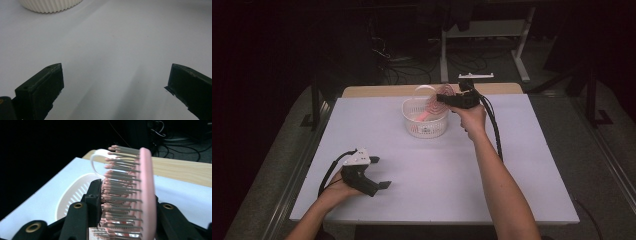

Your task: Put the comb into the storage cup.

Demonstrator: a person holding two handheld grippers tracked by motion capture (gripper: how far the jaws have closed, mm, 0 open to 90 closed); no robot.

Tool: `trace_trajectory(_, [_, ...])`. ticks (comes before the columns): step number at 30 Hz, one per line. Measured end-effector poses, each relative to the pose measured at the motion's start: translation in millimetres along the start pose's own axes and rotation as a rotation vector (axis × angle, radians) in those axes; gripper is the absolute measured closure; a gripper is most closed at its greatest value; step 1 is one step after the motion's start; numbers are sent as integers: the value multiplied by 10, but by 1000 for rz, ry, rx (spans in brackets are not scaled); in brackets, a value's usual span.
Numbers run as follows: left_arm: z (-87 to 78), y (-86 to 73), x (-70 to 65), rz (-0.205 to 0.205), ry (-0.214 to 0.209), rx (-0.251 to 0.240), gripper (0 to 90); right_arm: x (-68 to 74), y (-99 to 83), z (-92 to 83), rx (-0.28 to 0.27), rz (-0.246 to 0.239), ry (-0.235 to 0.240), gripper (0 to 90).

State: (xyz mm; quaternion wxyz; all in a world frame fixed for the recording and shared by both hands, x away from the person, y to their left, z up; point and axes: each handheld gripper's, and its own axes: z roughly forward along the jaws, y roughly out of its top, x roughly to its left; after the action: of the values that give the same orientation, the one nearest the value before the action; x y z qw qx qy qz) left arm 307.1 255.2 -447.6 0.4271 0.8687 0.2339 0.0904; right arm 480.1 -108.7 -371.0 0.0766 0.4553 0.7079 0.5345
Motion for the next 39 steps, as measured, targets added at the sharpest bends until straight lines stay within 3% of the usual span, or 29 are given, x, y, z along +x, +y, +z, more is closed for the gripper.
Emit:
trace_trajectory(10, [-1, 2, -1, -5, -1, -4, 4, -91, -45, 9, 26, 0, -41, 469])
trace_trajectory(16, [-48, -7, -14, -13, 11, -14, 4, -86, -36, -31, 52, 6, -62, 287])
trace_trajectory(20, [-85, -25, -19, -20, 21, -22, 4, -57, -22, -113, 74, -33, -84, 159])
trace_trajectory(27, [-103, -64, 4, -37, 28, -20, 4, -57, -43, -319, 83, -101, -106, 62])
trace_trajectory(31, [-114, -60, 19, -42, 32, -30, 4, -80, -101, -454, 80, -127, -99, 15])
trace_trajectory(39, [-117, -62, 38, -53, 31, -34, 4, -59, -240, -632, 67, -172, -92, 2])
